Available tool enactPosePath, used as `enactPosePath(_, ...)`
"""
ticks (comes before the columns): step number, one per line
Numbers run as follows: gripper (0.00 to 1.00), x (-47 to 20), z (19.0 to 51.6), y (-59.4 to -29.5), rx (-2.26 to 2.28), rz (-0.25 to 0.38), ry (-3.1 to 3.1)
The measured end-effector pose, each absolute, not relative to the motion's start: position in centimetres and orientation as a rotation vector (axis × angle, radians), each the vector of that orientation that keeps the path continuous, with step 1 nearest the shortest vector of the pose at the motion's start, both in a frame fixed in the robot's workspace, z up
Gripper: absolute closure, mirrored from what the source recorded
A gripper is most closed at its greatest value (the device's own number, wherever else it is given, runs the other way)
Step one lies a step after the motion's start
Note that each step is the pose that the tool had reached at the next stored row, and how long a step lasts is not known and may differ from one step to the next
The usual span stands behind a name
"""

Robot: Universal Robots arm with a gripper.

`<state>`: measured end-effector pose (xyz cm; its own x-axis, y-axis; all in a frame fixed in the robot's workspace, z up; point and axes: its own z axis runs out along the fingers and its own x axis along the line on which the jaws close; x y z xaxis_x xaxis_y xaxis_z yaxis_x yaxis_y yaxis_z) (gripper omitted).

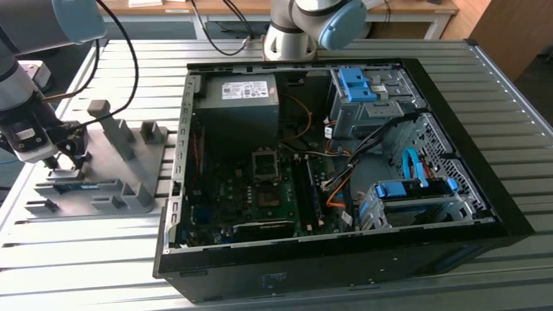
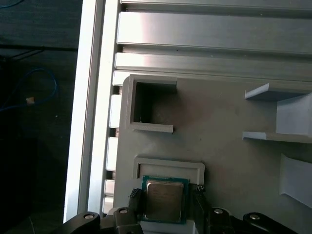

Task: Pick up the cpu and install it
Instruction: 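Pick up the cpu and move it towards the insertion slot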

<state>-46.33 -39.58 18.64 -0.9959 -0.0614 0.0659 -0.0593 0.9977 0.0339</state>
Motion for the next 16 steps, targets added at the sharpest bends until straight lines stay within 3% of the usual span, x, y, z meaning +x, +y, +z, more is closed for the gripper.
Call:
enactPosePath(2, 0.46, -46.33, 18.64, -39.58, 0.093, -0.049, -3.073)
enactPosePath(3, 0.4, -46.33, 18.64, -39.58, 0.093, -0.049, -3.073)
enactPosePath(16, 0.4, -45.62, 18.61, -39.79, 0.093, -0.049, -3.07)
